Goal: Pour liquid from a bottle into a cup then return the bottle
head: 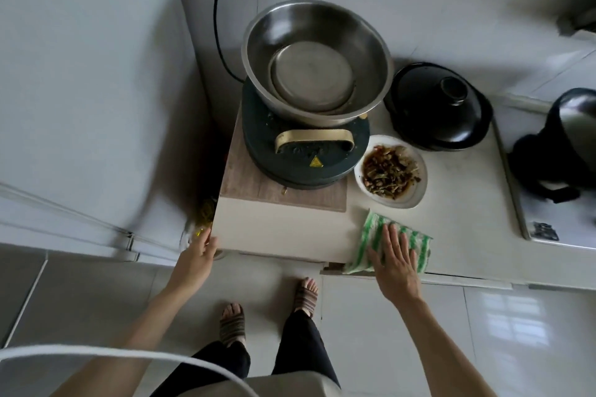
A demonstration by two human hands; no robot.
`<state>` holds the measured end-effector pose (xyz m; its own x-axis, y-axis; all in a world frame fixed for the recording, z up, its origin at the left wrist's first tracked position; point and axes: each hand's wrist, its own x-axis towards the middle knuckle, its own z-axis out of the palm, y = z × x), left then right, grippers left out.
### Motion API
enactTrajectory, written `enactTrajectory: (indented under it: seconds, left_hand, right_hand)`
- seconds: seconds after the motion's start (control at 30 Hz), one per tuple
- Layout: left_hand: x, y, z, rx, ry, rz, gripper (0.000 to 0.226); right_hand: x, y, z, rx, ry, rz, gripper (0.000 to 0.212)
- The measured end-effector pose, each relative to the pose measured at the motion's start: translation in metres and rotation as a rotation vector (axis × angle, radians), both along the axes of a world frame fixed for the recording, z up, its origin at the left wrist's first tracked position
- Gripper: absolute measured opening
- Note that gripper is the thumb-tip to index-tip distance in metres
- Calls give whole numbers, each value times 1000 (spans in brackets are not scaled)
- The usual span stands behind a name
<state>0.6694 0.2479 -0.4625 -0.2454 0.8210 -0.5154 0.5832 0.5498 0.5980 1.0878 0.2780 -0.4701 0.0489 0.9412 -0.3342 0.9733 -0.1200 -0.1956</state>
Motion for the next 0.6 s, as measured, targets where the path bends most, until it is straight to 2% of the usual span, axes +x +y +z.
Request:
enactTrajectory:
  seconds: [0.2, 0.3, 0.43, 0.53, 0.6]
  left_hand:
    - [-1, 8, 3, -77, 62, -36, 50]
    - [-3, 14, -3, -133, 68, 0, 51]
    - [-5, 20, -7, -211, 60, 23, 43]
    - [3, 28, 2, -251, 80, 20, 40]
    - [6, 30, -4, -261, 97, 35, 35]
  right_hand:
    - [9, 15, 15, -101, 61, -87, 68]
    - [4, 26, 58, -34, 240, -124, 66]
    - [-13, 44, 178, 291, 644, -157, 29]
    - [-27, 55, 309, 427, 981, -100, 25]
    - [-28, 52, 401, 625, 1112, 35, 23]
